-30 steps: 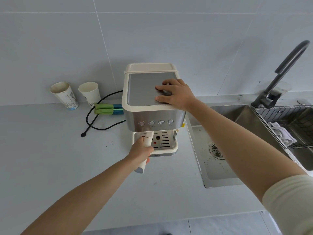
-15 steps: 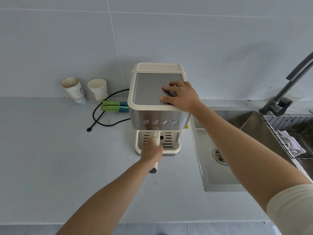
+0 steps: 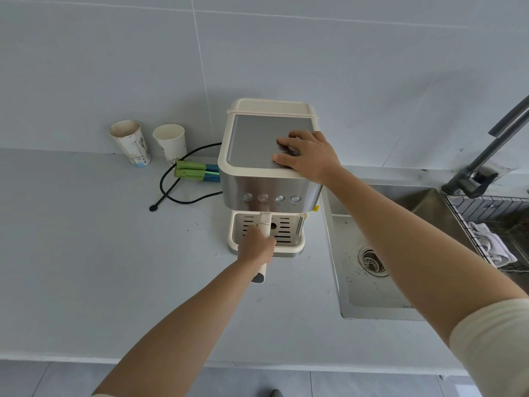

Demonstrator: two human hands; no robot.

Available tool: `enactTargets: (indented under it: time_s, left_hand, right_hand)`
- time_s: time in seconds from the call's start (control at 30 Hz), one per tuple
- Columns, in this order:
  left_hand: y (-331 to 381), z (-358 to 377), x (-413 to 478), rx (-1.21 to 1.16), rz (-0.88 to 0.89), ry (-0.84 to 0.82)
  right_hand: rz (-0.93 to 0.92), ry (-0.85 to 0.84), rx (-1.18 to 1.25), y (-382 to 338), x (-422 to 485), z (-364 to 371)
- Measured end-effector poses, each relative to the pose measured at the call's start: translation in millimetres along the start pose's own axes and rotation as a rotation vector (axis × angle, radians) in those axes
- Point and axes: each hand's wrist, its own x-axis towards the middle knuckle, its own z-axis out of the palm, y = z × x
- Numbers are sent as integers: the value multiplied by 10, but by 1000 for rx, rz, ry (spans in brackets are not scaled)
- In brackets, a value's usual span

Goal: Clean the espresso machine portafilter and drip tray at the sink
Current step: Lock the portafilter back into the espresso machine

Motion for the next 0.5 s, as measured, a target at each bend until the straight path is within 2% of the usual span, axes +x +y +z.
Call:
enactTargets:
  time_s: [0.2, 0.33, 0.4, 0.5]
  left_hand:
    - [19, -117, -1, -127, -23, -169]
    - [-31, -223, 1, -323, -120, -263]
    - [-77, -270, -15, -482, -144, -261]
    - [-196, -366, 46, -599, -51, -176]
  right_hand:
    - [-9, 17, 14, 1, -6, -4]
    - [-17, 51, 67, 25, 21, 6]
    - [-5, 55, 224, 48, 30, -14]
    - [46, 107, 582, 140, -40, -73]
